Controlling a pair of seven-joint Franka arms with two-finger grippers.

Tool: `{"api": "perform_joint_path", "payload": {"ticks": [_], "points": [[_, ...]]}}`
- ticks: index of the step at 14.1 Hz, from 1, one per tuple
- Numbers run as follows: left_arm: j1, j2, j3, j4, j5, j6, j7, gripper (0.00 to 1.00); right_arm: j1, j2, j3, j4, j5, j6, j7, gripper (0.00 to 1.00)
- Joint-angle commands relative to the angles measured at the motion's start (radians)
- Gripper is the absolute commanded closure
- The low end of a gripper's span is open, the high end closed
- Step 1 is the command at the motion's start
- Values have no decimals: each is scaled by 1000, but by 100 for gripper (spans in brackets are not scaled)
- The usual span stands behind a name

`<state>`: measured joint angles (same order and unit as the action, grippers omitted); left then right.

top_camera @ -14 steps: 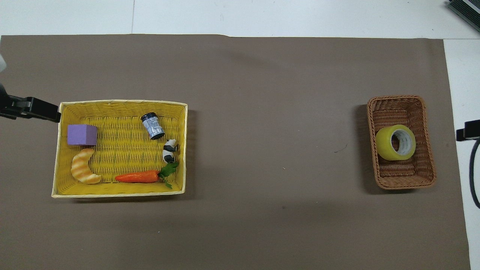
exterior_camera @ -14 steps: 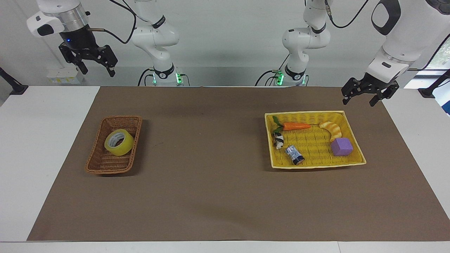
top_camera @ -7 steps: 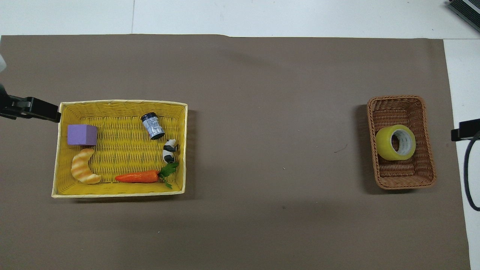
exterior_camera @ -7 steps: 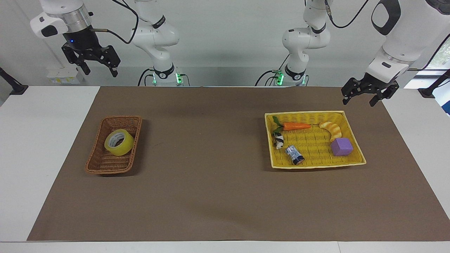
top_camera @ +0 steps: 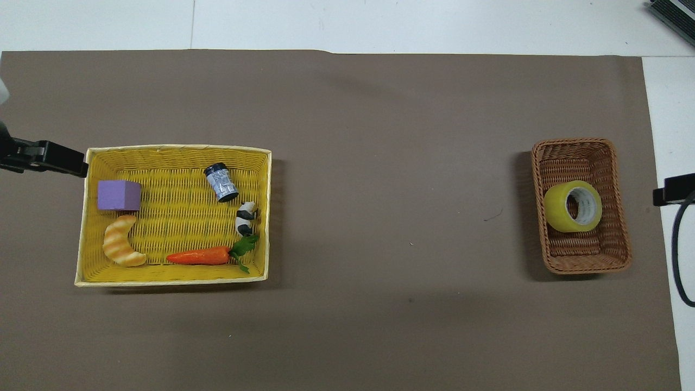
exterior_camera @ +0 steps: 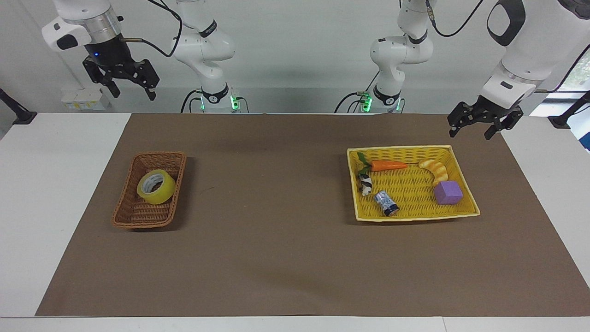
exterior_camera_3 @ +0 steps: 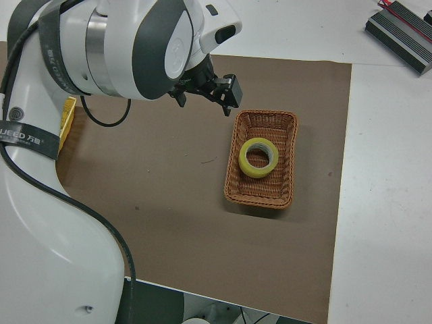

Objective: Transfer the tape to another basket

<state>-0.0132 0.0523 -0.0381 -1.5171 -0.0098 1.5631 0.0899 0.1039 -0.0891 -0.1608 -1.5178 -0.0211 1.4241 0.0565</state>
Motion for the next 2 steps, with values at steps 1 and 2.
{"api": "perform_joint_path", "payload": {"ticks": [1,2], "points": [[9,-5,-6,3,16,-15,8,0,-3,-23,3,-25,13,-8,-24,0],[9,-5,-6,3,16,-15,8,0,-3,-24,3,-27,13,-5,-23,0]]}}
